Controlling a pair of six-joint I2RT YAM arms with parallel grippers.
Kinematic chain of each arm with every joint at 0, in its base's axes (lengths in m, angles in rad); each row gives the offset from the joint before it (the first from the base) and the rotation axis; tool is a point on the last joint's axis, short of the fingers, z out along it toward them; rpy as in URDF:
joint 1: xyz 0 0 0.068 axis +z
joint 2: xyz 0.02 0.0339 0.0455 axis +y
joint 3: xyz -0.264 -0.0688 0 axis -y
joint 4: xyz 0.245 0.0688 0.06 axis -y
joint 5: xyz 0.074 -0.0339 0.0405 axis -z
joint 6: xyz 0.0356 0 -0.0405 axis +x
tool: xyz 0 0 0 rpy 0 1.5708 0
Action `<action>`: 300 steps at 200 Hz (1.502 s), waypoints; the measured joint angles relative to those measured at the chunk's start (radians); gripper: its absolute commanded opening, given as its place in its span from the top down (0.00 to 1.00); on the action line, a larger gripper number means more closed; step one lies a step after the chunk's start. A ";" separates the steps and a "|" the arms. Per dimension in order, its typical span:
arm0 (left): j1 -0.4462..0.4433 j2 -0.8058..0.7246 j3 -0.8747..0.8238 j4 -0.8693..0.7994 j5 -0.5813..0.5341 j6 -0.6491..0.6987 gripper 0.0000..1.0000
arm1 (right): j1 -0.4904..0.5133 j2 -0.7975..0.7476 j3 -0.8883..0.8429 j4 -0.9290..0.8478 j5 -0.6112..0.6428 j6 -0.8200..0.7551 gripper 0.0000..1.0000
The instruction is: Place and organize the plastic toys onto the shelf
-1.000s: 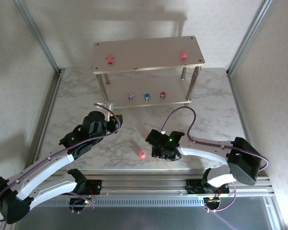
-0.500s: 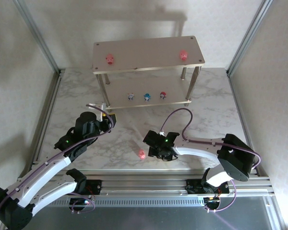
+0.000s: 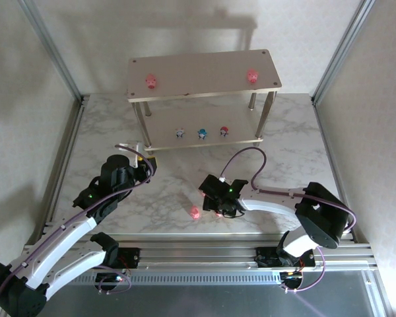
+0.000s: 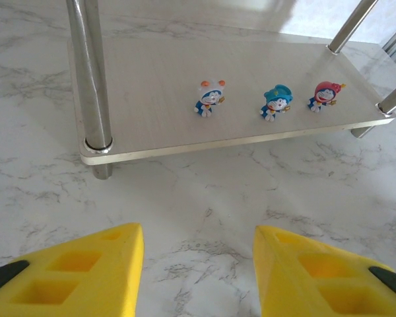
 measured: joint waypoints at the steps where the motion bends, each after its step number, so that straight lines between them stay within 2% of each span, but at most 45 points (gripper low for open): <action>1: 0.000 0.000 0.000 0.000 0.000 0.000 0.52 | -0.001 0.001 0.000 0.001 0.000 -0.002 0.29; 76: 0.007 0.000 0.000 0.000 0.003 0.001 0.52 | -0.031 0.060 0.074 0.031 -0.020 -0.124 0.28; 106: 0.008 0.000 0.000 0.000 0.003 0.001 0.52 | -0.031 0.052 0.115 -0.037 -0.001 -0.148 0.29; 136: 0.013 0.000 0.000 0.000 0.003 0.000 0.52 | -0.023 0.017 0.117 -0.150 0.016 -0.153 0.36; 173: 0.013 0.000 0.000 -0.002 0.002 0.001 0.53 | 0.027 0.016 0.116 -0.224 0.006 -0.179 0.37; 236: 0.013 0.000 0.000 -0.007 0.002 0.001 0.53 | 0.045 0.107 0.153 -0.244 0.013 -0.216 0.42; 300: 0.018 0.002 0.000 -0.013 0.002 0.008 0.54 | 0.043 0.144 0.175 -0.243 0.035 -0.245 0.55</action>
